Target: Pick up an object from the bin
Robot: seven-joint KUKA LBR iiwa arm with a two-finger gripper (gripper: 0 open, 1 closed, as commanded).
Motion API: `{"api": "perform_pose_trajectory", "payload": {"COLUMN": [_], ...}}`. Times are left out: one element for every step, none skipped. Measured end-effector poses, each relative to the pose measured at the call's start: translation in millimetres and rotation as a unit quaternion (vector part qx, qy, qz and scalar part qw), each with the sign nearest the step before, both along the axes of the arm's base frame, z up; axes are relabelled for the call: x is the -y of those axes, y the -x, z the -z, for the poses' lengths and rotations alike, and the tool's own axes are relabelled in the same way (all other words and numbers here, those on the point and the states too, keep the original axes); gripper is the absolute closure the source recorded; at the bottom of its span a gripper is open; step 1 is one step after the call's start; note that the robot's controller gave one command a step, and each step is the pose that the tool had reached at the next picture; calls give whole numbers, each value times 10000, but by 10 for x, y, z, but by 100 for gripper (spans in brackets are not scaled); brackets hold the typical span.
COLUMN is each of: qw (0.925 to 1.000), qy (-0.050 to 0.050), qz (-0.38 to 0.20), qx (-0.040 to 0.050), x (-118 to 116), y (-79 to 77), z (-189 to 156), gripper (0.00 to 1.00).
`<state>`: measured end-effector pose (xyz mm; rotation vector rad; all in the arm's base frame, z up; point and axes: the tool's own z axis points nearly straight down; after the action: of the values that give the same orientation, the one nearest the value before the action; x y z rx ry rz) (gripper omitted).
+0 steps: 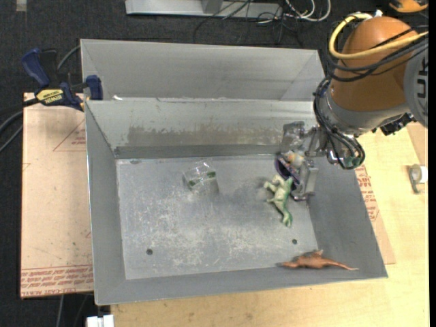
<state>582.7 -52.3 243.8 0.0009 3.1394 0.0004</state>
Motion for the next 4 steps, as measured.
{"api": "perform_pose_trajectory", "payload": {"qw": [9987, 9870, 9869, 9919], "qy": [-1, 1, -5, -7], "qz": [-503, -1608, -1616, -1274], "qx": [2, 11, 0, 22], "x": [197, 260, 441, 325], "y": [-138, -51, -50, -94], "z": [581, 931, 1316, 1555], "gripper": [0, 0, 0, 0]}}
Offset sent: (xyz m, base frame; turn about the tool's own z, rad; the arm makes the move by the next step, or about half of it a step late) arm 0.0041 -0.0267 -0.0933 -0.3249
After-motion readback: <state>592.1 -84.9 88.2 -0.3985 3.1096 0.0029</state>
